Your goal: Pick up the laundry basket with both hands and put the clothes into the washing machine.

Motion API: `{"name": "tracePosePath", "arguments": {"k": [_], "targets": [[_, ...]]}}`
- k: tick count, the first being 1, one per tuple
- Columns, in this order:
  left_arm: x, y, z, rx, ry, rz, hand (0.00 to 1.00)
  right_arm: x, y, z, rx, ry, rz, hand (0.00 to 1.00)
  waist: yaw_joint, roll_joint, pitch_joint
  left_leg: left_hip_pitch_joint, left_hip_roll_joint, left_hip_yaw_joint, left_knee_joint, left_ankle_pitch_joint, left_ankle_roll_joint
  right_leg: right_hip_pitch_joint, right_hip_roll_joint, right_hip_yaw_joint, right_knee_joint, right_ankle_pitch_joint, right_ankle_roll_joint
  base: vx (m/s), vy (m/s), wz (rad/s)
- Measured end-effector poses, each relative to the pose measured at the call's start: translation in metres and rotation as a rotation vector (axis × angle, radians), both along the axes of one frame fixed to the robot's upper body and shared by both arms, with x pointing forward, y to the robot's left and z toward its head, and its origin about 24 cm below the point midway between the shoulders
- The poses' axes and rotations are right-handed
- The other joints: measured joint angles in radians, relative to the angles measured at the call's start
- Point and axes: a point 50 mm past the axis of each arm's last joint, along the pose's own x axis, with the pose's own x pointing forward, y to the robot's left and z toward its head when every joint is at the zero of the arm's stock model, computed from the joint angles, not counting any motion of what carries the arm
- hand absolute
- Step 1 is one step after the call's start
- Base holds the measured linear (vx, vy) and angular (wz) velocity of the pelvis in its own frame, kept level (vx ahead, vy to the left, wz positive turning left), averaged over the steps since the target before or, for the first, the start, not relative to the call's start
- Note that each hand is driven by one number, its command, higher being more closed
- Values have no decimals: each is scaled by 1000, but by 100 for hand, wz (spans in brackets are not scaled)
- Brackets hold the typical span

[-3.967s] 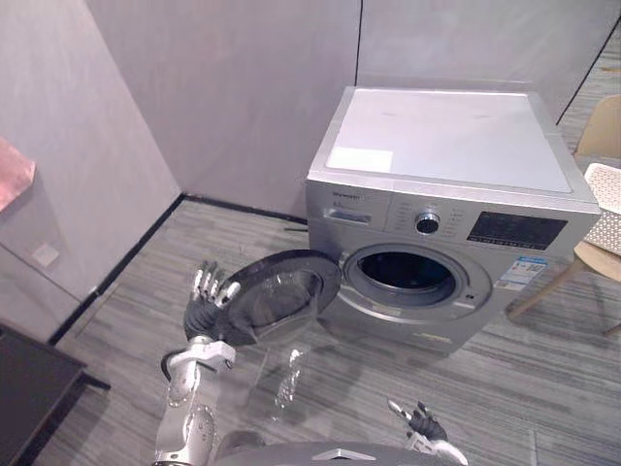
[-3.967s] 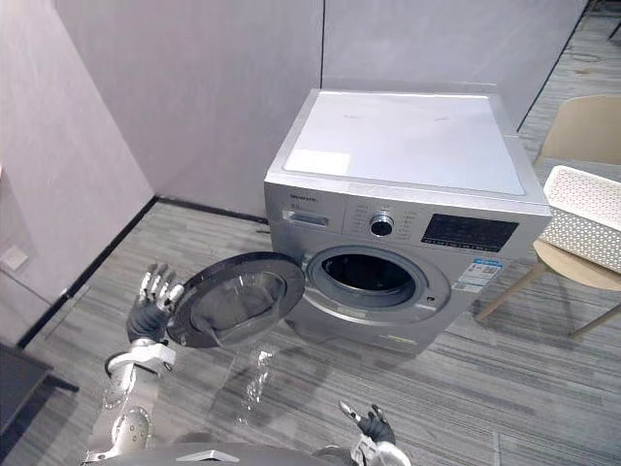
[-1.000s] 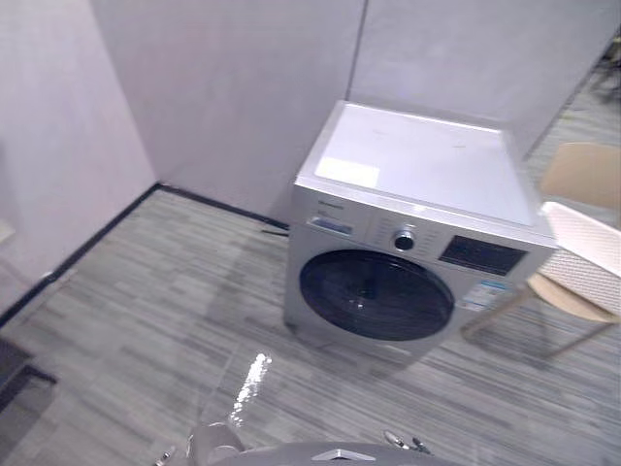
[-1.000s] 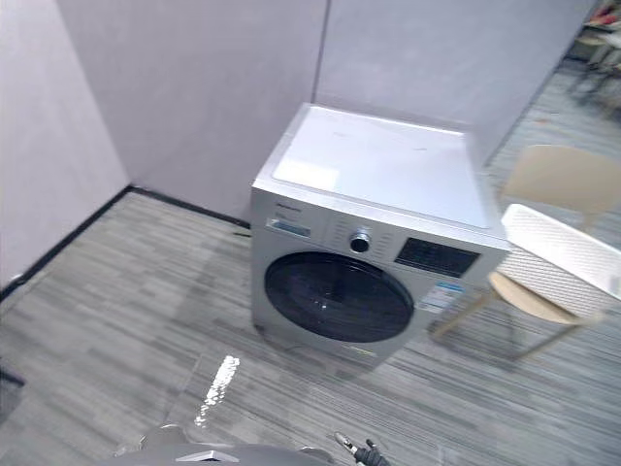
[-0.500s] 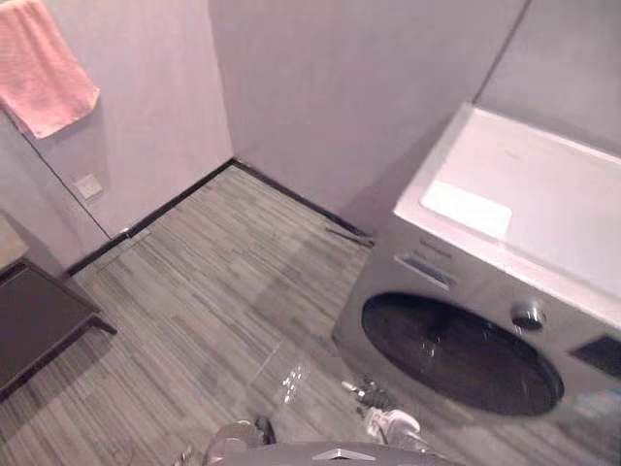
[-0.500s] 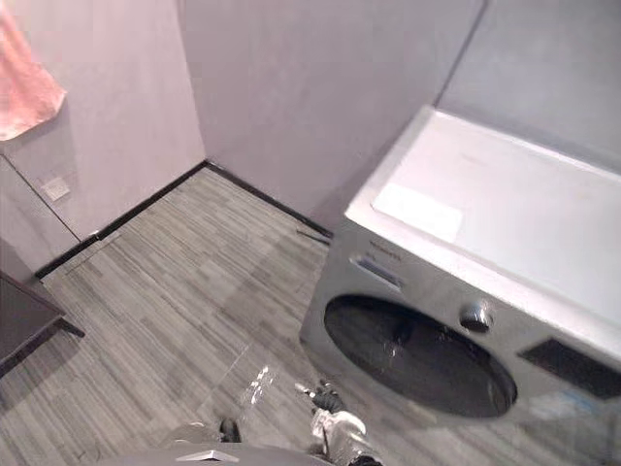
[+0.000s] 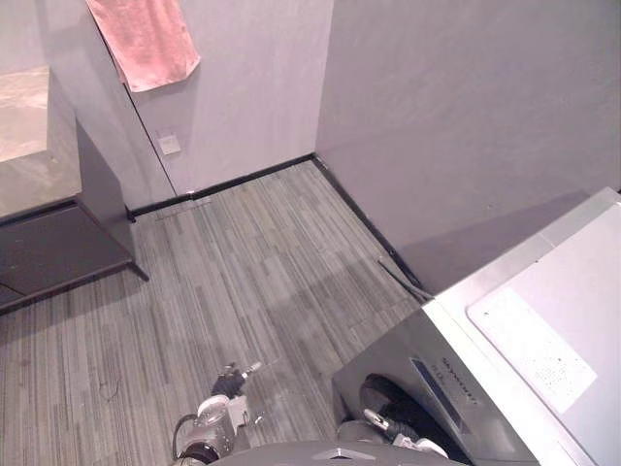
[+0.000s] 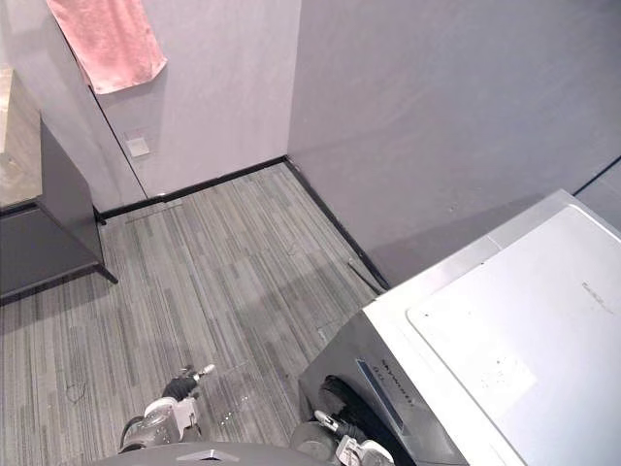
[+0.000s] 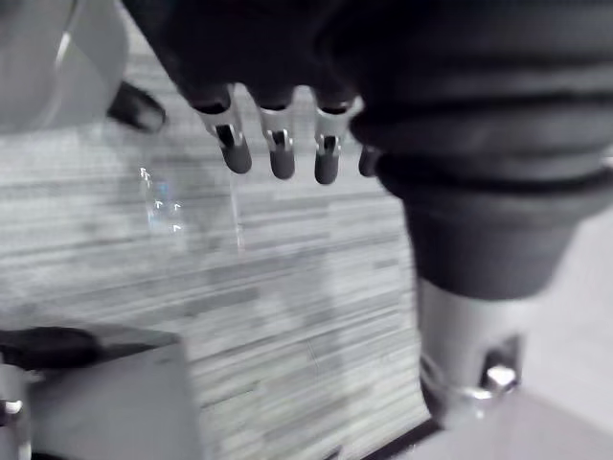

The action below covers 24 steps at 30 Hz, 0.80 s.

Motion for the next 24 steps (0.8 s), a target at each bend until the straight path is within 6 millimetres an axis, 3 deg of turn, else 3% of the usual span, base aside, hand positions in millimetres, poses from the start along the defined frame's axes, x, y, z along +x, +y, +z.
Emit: {"name": "tracePosePath", "arguments": {"k": [1,2,3,4,5,6,7,9,10,12,13,14,15,18,24], "targets": [[-1,7,0,7,2,31,0,-2,0,-1,-4,17,-24,0,12,-11,5,4,-5,-4,14,2,-3,17,-4,-7,-3,7,-11,-52,-6,52],[-4,17,0,19,0,86,0,-8,0,-3,-6,47,-69,0,22,5,7,0,-2,-45,28,1,3,51,7,-73,-20,29,-48,-74,-2,68],[-7,28,0,40,3,130,0,-10,1,-4,-5,60,-88,0,20,5,1,-16,-3,-75,44,2,11,79,17,-121,-38,31,-57,-78,-67,100],[-12,44,1,69,8,169,0,-12,2,-4,-2,56,-96,0,24,5,0,-51,-14,-106,79,11,27,113,40,-161,-77,-1,-93,-107,-68,104],[-17,52,0,83,22,190,0,-11,2,-4,-10,34,-102,0,23,4,1,-88,-29,-94,119,31,47,125,45,-173,-102,-12,-83,-105,-44,103],[-21,56,-1,92,35,190,0,-10,5,-4,-15,15,-113,0,17,-5,-1,-116,-33,-41,152,55,71,131,42,-185,-107,-16,-89,-168,7,151],[-31,62,-3,107,63,194,0,-11,3,-3,-55,-23,-167,0,16,-13,-1,-159,-30,120,185,106,149,138,32,-208,-97,-20,-109,-135,15,155],[-43,62,-7,103,102,202,0,-13,-1,-3,-88,-38,-214,0,14,0,4,-151,-18,256,150,110,183,169,3,-287,-78,-20,-106,-128,26,175],[-48,65,-7,104,111,221,0,-15,-3,-3,-99,-39,-225,0,30,3,3,-142,-17,322,107,117,196,178,-13,-329,-78,-21,-100,-119,30,153],[-58,73,-8,120,138,224,0,-14,-3,-2,-99,-46,-231,0,24,-30,-14,-121,-41,394,28,141,197,182,-57,-332,-113,-25,-95,-78,57,99],[-60,73,-9,123,145,223,0,-12,-5,-2,-104,-55,-234,0,25,-23,-11,-132,-39,406,77,139,198,180,-66,-341,-113,-25,-95,-54,93,60],[-73,70,-12,113,186,226,0,-10,-11,0,-125,-68,-234,0,23,15,-15,-113,-23,413,100,130,188,180,-58,-354,-121,-23,-91,-41,138,50],[-83,67,-15,102,228,229,0,-9,-12,1,-127,-69,-236,0,13,5,-21,-84,-63,415,-8,155,161,178,-69,-343,-142,-17,-84,-34,141,51],[-92,69,-16,113,247,224,0,-14,-2,-2,-103,-51,-242,0,11,-1,-30,-32,-142,423,-249,257,162,146,-91,-313,-180,-19,-88,-33,132,42],[-97,71,-16,122,257,220,0,-5,1,-1,-100,-70,-218,0,17,-16,-40,-12,-176,460,-312,273,160,132,-120,-292,-197,-19,-87,-3,96,-10]]}}
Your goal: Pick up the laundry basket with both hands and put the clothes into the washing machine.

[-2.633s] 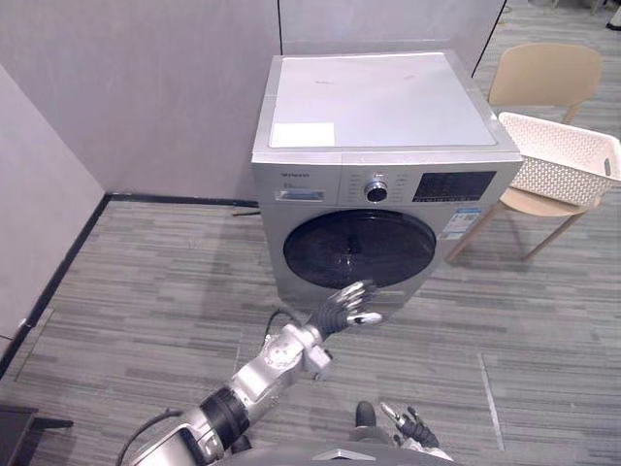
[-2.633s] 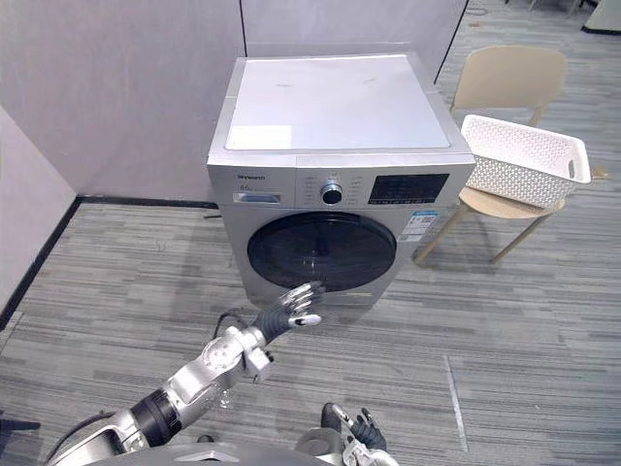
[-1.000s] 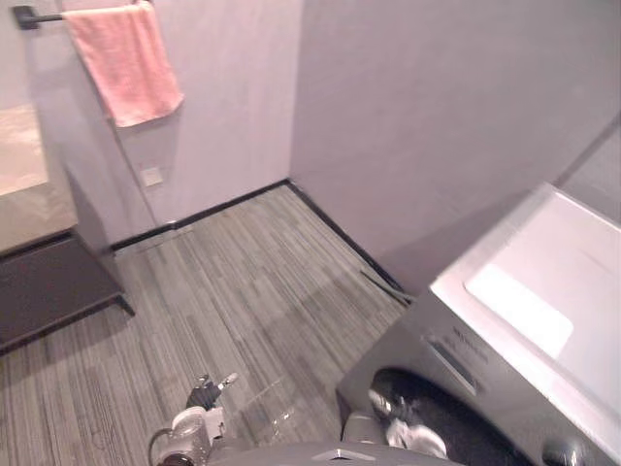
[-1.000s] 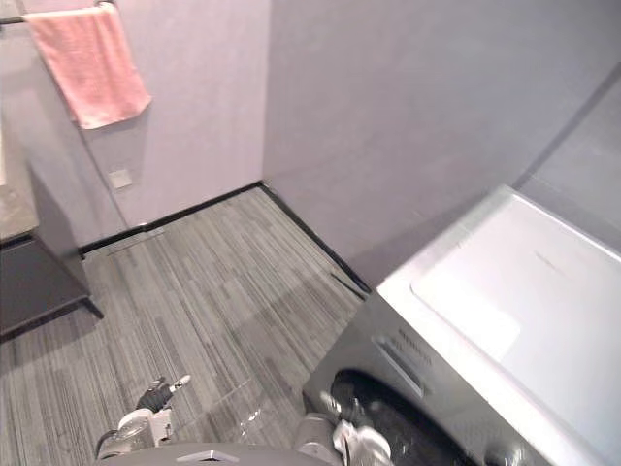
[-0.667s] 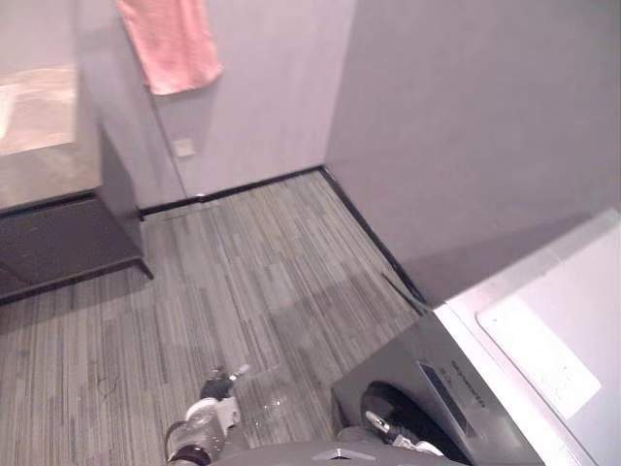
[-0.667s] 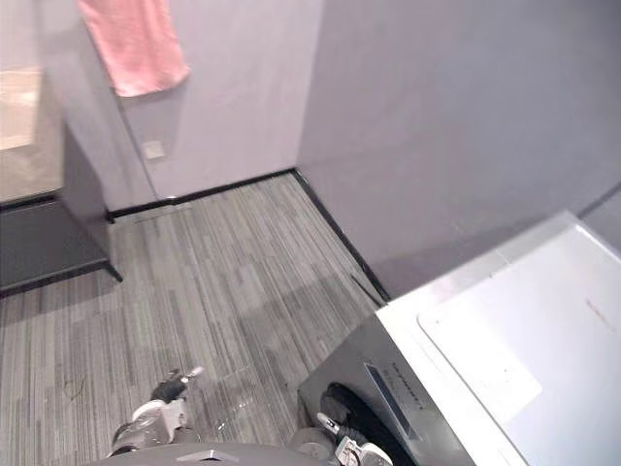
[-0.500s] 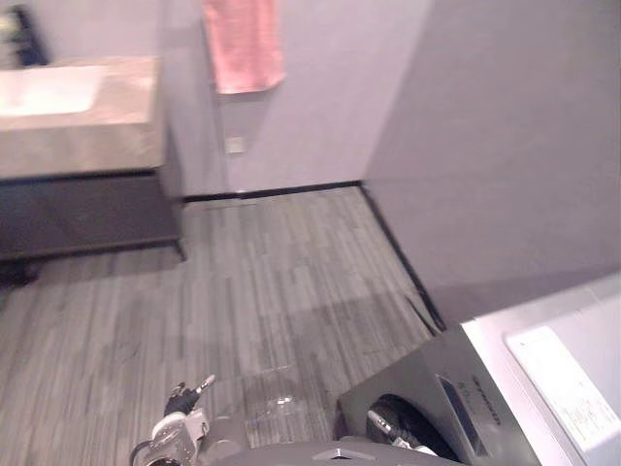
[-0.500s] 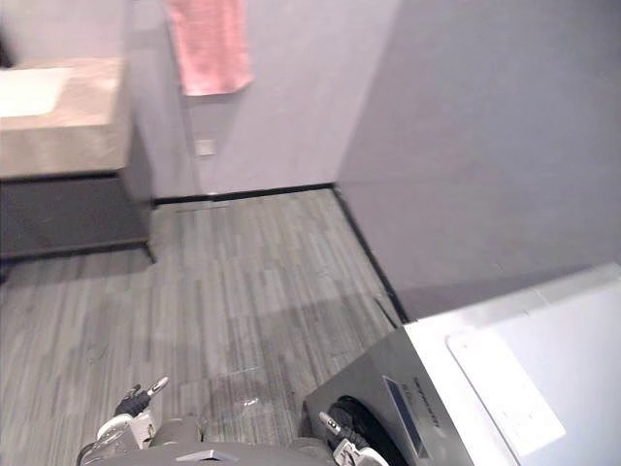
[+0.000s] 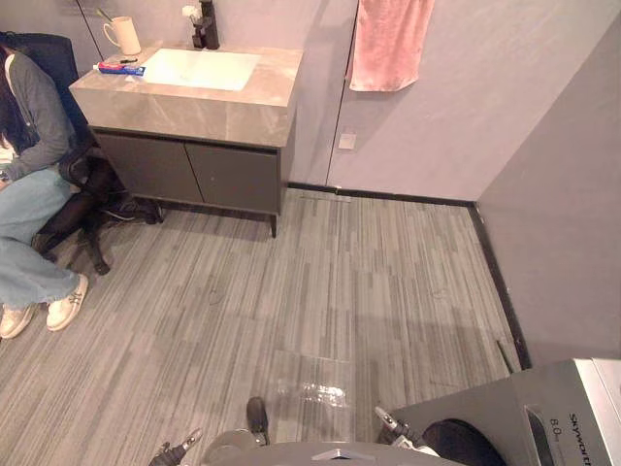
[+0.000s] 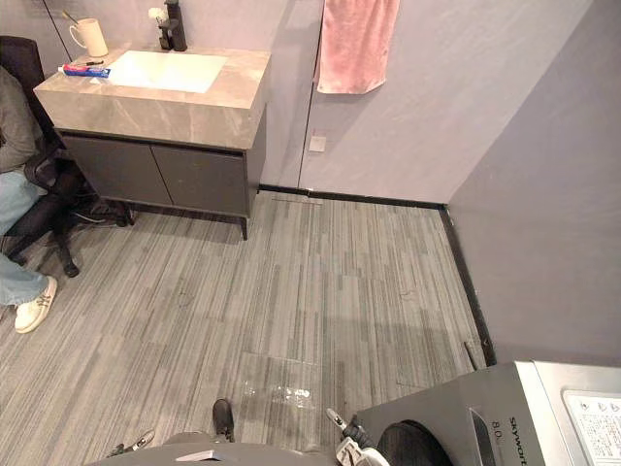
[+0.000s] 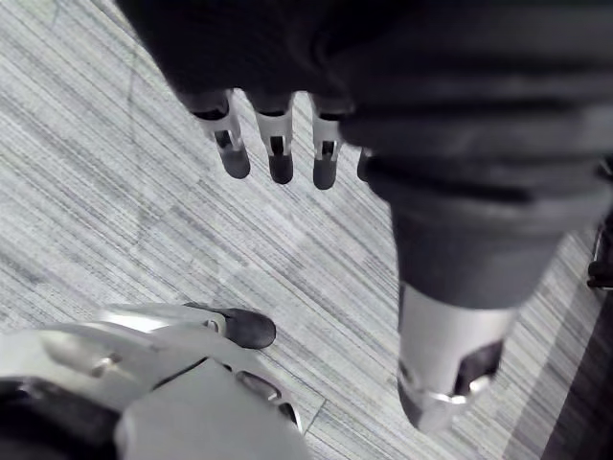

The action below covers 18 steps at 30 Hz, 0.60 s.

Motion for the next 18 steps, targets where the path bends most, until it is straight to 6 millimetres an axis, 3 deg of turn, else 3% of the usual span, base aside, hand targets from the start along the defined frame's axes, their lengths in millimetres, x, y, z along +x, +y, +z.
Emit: {"name": "tracePosePath", "arguments": {"k": [3,4,5,6,7,8,9,10,12,15,16,18], "targets": [[1,5,1,19,5,-50,0,5,2,1,3,-11,5,0,-1,-6,1,-8,-23,9,0,-7,10,-9,-20,-5,1,-11,-17,42,91,-4],[3,7,2,25,6,-77,0,4,3,0,6,-9,2,0,-2,-24,6,-10,-38,10,1,-14,16,-18,-33,-7,23,-35,-48,54,77,18],[6,8,2,30,-1,-84,0,3,4,0,9,-7,2,0,-2,-34,7,-11,-51,10,22,-15,45,-24,-57,-5,41,-50,-54,109,95,12],[6,9,3,33,-5,-86,0,-2,1,0,1,3,-1,0,4,-25,8,-14,-55,-1,43,-26,68,-39,-68,-5,111,-66,-70,98,69,9],[6,8,3,33,-3,-89,0,-1,0,0,-1,0,-2,0,-3,-29,10,-11,-60,-4,49,-26,68,-49,-73,4,162,-50,-92,116,54,29],[6,11,3,42,1,-116,0,3,3,1,0,-21,2,0,-15,-35,16,-2,-53,-19,48,-25,67,-112,-50,-4,317,39,-87,72,20,23],[8,12,4,46,-2,-120,0,4,2,2,-4,-28,0,0,-11,-31,19,4,-40,-20,46,-25,67,-134,-44,-3,356,77,-71,103,28,11],[7,11,3,42,0,-120,0,6,2,2,-1,-34,1,0,-11,-10,31,15,-17,-21,41,-25,67,-152,-26,-7,398,113,-69,110,11,-25],[5,11,3,43,8,-127,0,6,7,2,13,-40,-5,0,-13,-17,32,47,20,-22,29,-24,65,-177,6,-28,456,69,-42,107,-54,-22],[2,10,2,28,20,-115,0,1,8,1,21,-29,-18,0,-29,-18,32,72,44,-20,30,-24,56,-182,36,-97,377,29,-20,81,-84,-5],[1,10,2,25,21,-98,0,0,8,0,22,-24,-19,0,-31,-19,32,74,44,-19,30,-23,51,-180,37,-102,347,32,-20,117,-140,1],[0,12,2,26,22,-73,0,-3,10,-1,30,-15,-22,0,-36,-31,32,78,36,-15,28,-23,34,-169,41,-110,229,113,-29,97,-163,1]]}}
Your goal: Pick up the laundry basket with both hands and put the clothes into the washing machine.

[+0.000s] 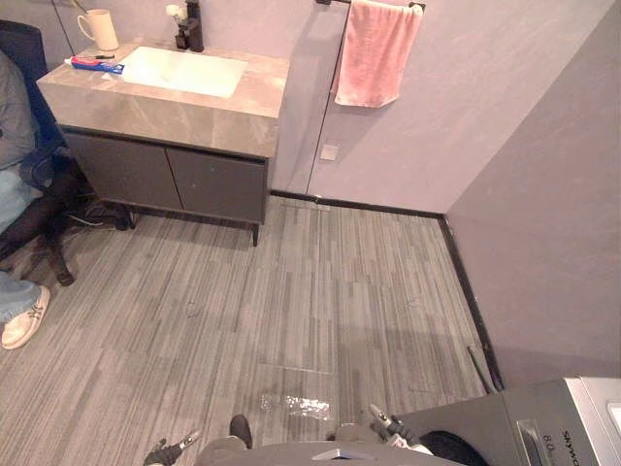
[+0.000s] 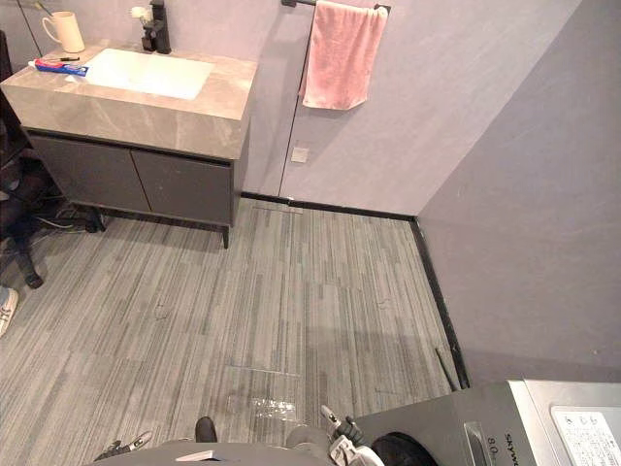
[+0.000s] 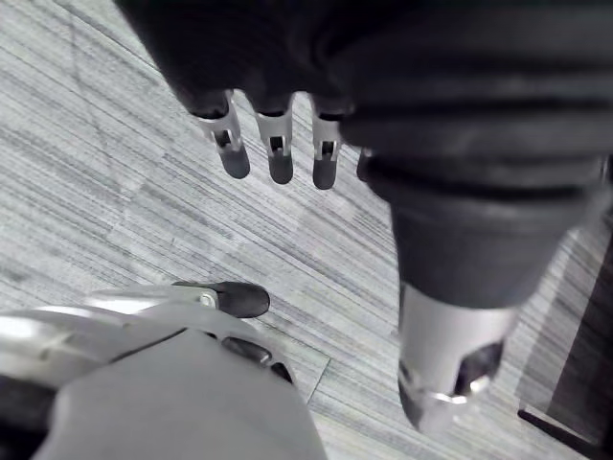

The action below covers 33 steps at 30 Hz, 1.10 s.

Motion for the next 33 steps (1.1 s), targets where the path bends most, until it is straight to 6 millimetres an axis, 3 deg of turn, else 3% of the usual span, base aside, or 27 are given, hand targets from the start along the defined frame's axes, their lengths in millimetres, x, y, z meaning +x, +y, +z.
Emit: {"name": "tracePosePath", "arguments": {"k": [1,2,5,7,13,16,17,18,20,21,25,26,29,33], "targets": [[0,2,0,3,-3,13,0,0,2,0,4,2,0,0,-1,-8,-1,3,-5,0,-1,1,-5,6,1,-5,-27,26,-1,75,-161,5],[0,2,0,3,-5,24,0,-2,3,-1,10,5,-3,0,0,-18,-7,12,-3,-3,-16,8,-18,30,8,-18,-73,25,45,91,-213,2],[1,-4,-1,-11,-12,37,0,-4,-3,0,-6,11,-3,0,6,17,-26,16,55,-6,-28,24,-53,70,81,-41,-185,40,18,134,-213,-3],[1,-5,-1,-15,-8,34,0,-4,-7,0,-16,11,-1,0,7,26,-33,14,85,-10,-28,23,-71,95,118,-57,-235,55,10,171,-223,-3],[2,-6,-1,-13,-6,3,0,-4,-6,0,-20,14,27,0,5,31,-37,17,113,-3,9,-1,-97,133,150,-57,-276,60,-1,147,-83,-4],[5,-5,0,-16,-20,2,0,-2,-4,0,-18,10,42,0,14,25,-27,-88,150,-7,320,-112,-95,169,148,-32,-287,55,-8,86,-44,-23],[5,-8,-1,-23,-25,14,0,-2,-6,1,-26,10,44,0,30,38,-13,-149,183,-37,547,-136,-75,202,154,-5,-280,50,-16,47,-52,-64],[4,-12,-2,-34,-30,32,0,-1,-6,1,-29,8,49,0,41,54,-13,-182,196,-84,662,-126,-80,222,161,18,-275,44,-20,11,-16,-71],[4,-16,-2,-43,-42,49,0,5,-9,3,-52,-12,92,0,46,68,-6,-207,196,-140,733,-120,-94,234,164,45,-270,40,-22,38,51,-51],[3,-18,-2,-51,-46,69,0,9,-12,6,-69,-28,108,0,44,80,-8,-198,180,-174,701,-176,-100,224,163,57,-265,40,-23,19,77,-37],[-4,-27,-4,-82,-36,110,0,21,-12,9,-100,-46,206,0,42,106,-22,-45,146,-201,307,-206,-105,165,176,112,-239,42,-4,-16,108,-37],[-3,-23,-3,-71,-42,114,0,25,-4,9,-96,-52,255,0,45,81,-18,-19,134,-172,255,-180,-98,166,163,129,-246,58,0,-26,74,-32],[-9,-15,-3,-47,-15,82,0,25,7,7,-75,-53,289,0,42,56,-53,32,101,-137,165,-142,-86,171,137,152,-275,75,18,-42,79,-31],[-10,-16,-4,-34,18,-6,0,25,10,7,-70,-53,303,0,34,62,-73,92,70,-115,59,-89,-73,172,122,172,-305,95,32,-16,47,-16]]}}
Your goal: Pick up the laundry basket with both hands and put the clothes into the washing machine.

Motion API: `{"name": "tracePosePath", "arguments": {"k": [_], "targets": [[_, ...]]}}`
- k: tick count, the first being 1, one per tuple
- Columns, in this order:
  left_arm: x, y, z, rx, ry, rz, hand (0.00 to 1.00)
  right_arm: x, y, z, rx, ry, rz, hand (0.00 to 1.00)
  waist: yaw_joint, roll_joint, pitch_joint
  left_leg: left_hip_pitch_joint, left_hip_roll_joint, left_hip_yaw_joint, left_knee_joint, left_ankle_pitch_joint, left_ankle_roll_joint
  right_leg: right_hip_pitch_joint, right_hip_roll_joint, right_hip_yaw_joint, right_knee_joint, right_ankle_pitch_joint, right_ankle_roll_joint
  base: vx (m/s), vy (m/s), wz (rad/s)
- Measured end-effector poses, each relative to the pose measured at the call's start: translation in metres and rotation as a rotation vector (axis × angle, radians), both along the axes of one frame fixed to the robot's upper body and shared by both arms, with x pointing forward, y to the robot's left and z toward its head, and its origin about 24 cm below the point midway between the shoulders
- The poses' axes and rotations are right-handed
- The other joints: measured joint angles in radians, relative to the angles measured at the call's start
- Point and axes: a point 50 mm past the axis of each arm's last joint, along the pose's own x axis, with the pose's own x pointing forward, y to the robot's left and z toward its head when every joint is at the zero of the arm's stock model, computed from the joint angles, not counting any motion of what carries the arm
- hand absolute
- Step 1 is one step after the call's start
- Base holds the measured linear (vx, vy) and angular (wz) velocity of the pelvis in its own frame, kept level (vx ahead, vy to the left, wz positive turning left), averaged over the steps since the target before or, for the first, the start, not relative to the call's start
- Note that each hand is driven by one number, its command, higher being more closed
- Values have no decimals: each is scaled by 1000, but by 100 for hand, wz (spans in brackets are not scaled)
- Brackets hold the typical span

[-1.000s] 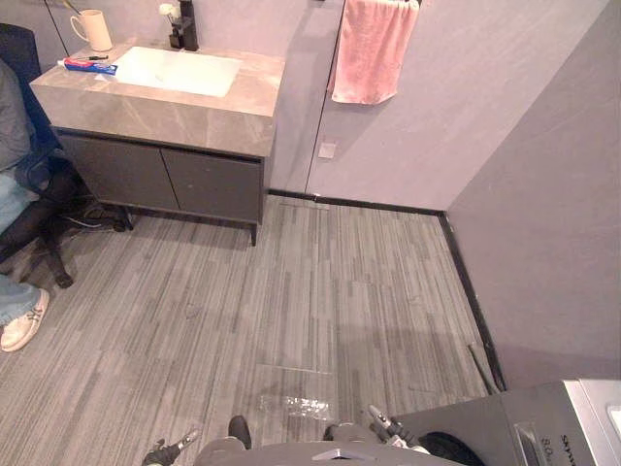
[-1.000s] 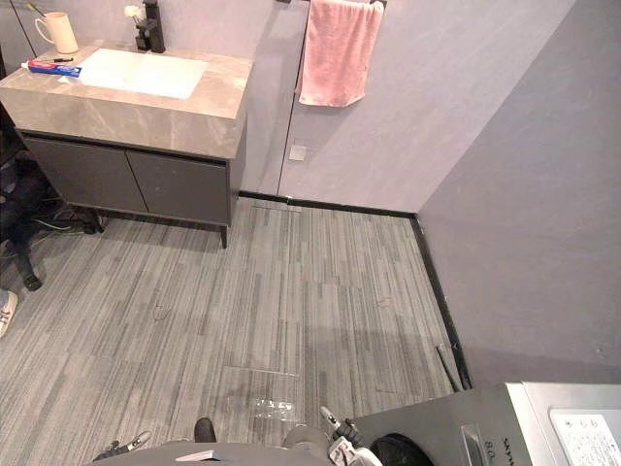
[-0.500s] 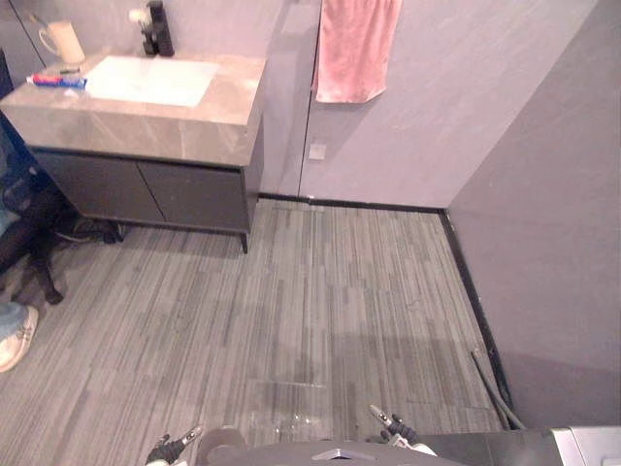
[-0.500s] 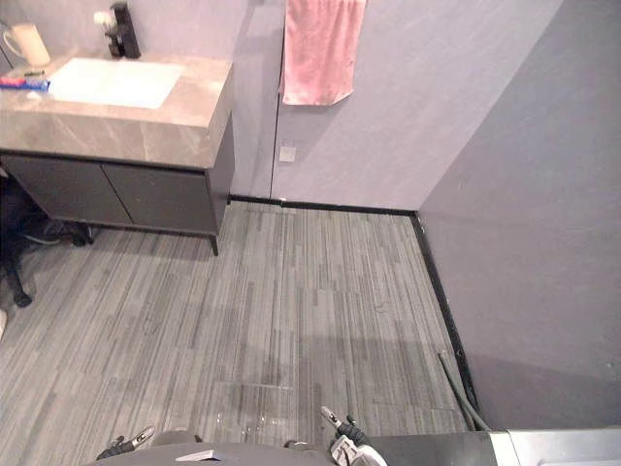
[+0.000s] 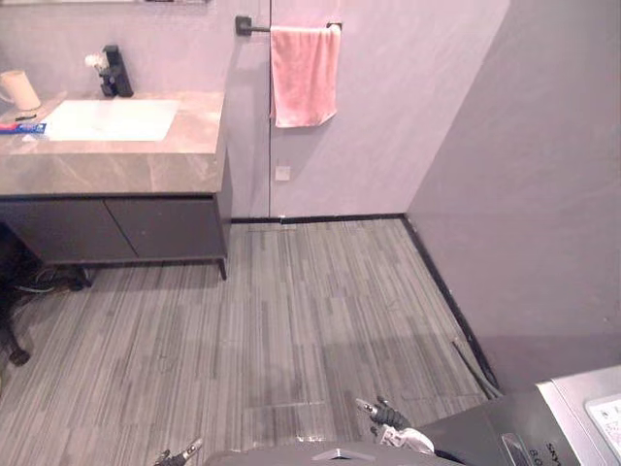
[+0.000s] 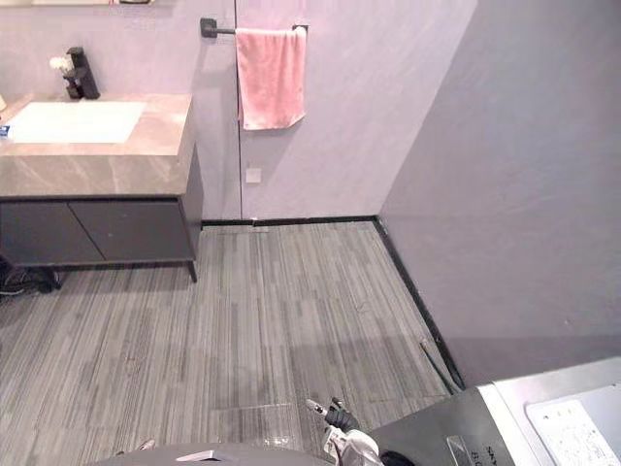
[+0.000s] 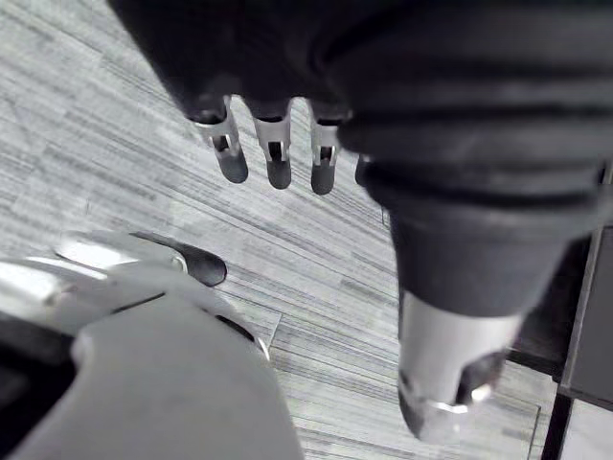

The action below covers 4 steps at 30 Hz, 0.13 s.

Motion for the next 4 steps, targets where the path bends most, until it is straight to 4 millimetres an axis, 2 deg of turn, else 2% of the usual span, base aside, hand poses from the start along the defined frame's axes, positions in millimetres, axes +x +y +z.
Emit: {"name": "tracePosePath", "arguments": {"k": [4], "targets": [[4,-1,0,4,3,-55,0,-3,-3,-1,-25,19,34,0,0,4,3,2,-15,-6,-20,18,6,2,-6,-2,-20,17,6,-10,31,1]]}}
